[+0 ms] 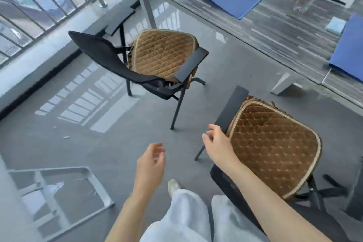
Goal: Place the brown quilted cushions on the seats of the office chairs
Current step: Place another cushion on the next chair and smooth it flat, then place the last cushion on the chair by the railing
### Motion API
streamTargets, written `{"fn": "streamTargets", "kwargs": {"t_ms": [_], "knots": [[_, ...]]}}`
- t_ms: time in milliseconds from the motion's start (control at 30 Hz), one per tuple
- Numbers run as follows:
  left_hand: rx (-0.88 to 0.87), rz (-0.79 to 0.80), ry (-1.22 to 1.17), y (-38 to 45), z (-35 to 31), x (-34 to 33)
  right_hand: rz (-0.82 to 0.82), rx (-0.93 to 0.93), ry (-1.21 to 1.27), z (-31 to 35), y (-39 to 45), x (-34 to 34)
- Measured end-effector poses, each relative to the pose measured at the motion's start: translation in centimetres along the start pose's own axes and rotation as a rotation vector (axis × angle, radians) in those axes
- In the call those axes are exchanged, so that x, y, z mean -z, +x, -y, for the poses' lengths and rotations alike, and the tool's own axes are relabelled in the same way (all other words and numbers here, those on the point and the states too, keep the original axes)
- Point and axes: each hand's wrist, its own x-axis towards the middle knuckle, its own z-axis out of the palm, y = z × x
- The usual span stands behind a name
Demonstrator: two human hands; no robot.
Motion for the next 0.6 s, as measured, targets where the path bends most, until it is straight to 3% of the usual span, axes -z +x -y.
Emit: {"fn": "streamTargets", "kwargs": {"t_ms": [267, 600], "knots": [[0.008, -0.268, -0.064, 4.6, 2.6, 13.8, 0.086, 0.122, 0.001, 10.3, -1.6, -8.8], [-0.039, -0.319, -0.102, 12.8, -1.8, 19.0, 0.032, 0.325, 0.068, 22.8, 5.1, -8.0]]}}
